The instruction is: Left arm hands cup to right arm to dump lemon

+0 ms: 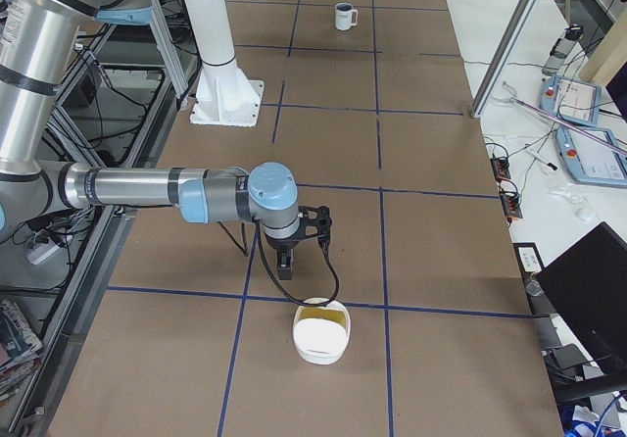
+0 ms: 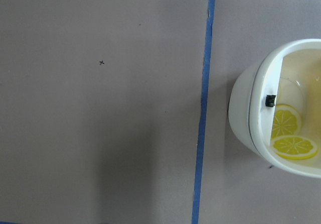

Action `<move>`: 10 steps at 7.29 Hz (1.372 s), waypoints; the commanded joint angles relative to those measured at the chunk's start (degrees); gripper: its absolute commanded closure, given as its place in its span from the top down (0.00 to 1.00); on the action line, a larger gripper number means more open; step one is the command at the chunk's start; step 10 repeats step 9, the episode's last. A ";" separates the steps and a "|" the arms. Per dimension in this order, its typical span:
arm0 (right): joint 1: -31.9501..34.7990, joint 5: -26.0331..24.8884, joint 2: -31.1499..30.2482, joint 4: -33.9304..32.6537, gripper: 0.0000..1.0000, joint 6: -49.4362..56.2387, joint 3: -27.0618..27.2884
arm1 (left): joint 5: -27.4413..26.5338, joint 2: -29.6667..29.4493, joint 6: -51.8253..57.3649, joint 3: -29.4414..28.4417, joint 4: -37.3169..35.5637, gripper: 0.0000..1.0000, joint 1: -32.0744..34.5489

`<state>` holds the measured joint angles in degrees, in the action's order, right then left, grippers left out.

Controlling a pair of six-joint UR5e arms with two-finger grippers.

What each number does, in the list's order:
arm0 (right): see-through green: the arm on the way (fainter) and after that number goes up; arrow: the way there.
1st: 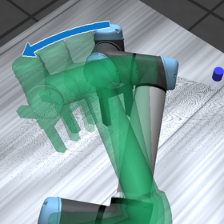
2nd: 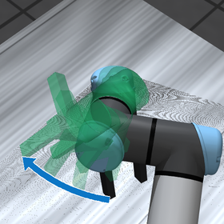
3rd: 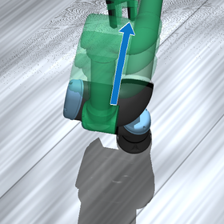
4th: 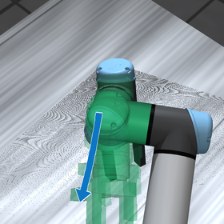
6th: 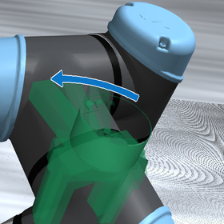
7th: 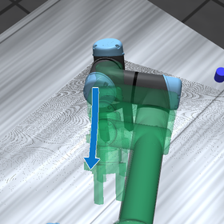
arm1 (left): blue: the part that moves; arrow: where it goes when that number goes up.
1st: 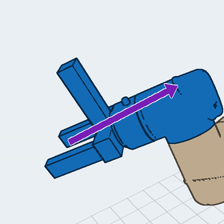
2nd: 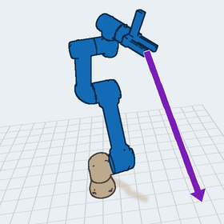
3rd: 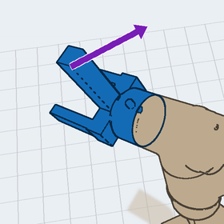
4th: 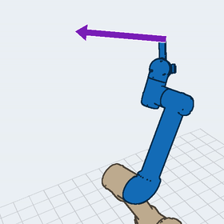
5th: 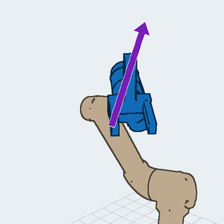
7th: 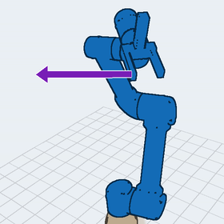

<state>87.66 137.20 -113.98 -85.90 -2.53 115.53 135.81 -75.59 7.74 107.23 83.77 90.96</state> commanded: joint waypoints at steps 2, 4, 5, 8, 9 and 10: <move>-0.03 0.08 -0.10 0.38 1.00 -2.22 0.05 | 1.38 0.09 -0.10 -0.61 0.08 1.00 0.00; -0.03 0.08 -0.18 0.56 1.00 -2.22 0.05 | 1.04 0.09 -0.01 -0.53 0.16 1.00 0.00; -0.03 0.08 -0.27 0.65 1.00 -2.22 -0.04 | 1.03 0.00 0.08 -0.09 0.16 1.00 0.00; -0.03 0.08 -0.36 0.82 1.00 -2.22 0.05 | 0.60 -0.78 0.16 -0.69 0.16 1.00 -0.61; -0.03 0.08 -0.36 0.83 1.00 -2.22 0.05 | 1.12 -0.27 0.34 0.78 0.08 1.00 -0.96; -0.03 0.08 -0.36 0.83 1.00 -2.22 0.05 | 1.12 -0.27 0.34 0.78 0.08 1.00 -0.96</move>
